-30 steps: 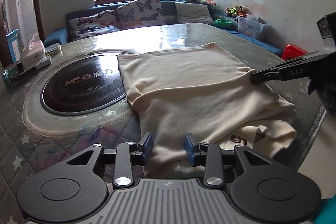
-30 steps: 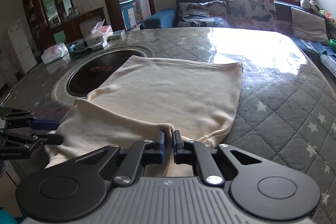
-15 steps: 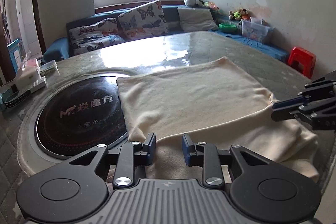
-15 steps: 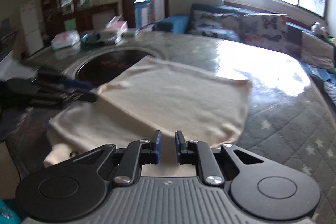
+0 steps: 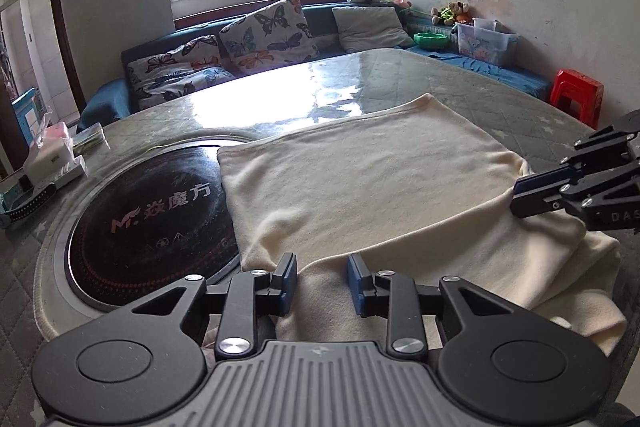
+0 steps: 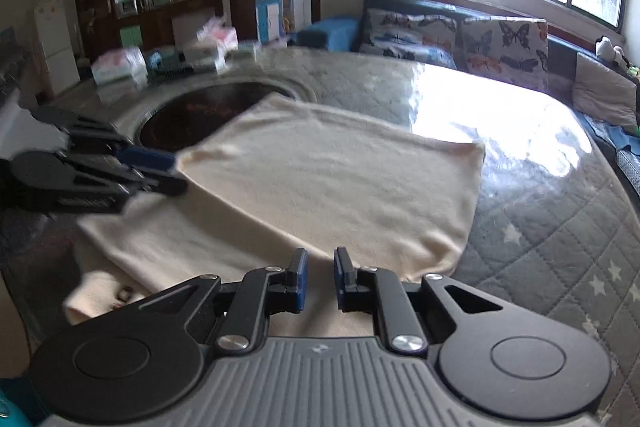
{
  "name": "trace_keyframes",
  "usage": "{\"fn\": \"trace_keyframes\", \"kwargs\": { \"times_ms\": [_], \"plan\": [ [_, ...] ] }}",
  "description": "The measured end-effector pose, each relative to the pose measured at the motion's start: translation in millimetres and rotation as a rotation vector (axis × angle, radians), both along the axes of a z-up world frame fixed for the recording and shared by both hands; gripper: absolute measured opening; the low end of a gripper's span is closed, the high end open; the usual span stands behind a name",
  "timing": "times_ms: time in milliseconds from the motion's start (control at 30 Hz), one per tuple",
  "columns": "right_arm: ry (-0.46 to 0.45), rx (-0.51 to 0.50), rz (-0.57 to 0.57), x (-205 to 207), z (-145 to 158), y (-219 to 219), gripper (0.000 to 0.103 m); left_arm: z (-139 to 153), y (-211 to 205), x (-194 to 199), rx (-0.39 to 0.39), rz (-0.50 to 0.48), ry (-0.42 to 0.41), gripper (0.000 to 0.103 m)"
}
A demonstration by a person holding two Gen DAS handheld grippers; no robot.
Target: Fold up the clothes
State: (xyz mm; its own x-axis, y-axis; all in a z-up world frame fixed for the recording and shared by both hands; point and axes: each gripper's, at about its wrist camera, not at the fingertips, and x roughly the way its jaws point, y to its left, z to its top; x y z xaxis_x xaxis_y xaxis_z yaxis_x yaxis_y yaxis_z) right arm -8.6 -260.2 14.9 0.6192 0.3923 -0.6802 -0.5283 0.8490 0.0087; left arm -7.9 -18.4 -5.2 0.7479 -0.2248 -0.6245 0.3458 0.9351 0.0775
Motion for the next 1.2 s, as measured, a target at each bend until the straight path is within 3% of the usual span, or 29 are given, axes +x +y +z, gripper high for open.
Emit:
{"fn": "trace_keyframes", "kwargs": {
  "times_ms": [200,367,667,800,867,933,1200],
  "plan": [
    [0.003,0.005,0.059,-22.2,8.6,-2.9,0.013,11.8,-11.2,-32.7,0.000,-0.113,-0.040,0.031],
    [0.040,-0.010,0.107,-39.8,3.3,1.5,0.013,2.8,-31.3,-50.9,0.014,-0.221,-0.033,0.032],
    [0.058,-0.001,0.078,-47.7,-0.8,-5.5,0.013,-2.1,-27.3,-61.7,0.030,-0.239,-0.013,0.031],
    [0.047,0.000,0.077,-49.6,7.1,-8.0,0.014,5.7,-11.4,-75.9,0.076,-0.261,-0.040,0.031],
    [0.038,-0.017,0.088,-52.8,11.7,-9.7,0.016,7.2,-3.4,-86.3,0.115,-0.295,-0.056,0.040],
    [0.028,-0.040,0.104,-57.1,16.1,-11.3,0.026,5.6,1.8,-96.4,0.162,-0.330,-0.070,0.044],
    [-0.003,-0.175,0.196,-82.7,17.8,-11.6,0.033,-14.7,-10.0,-117.4,0.290,-0.461,-0.125,0.045]
  ]
}}
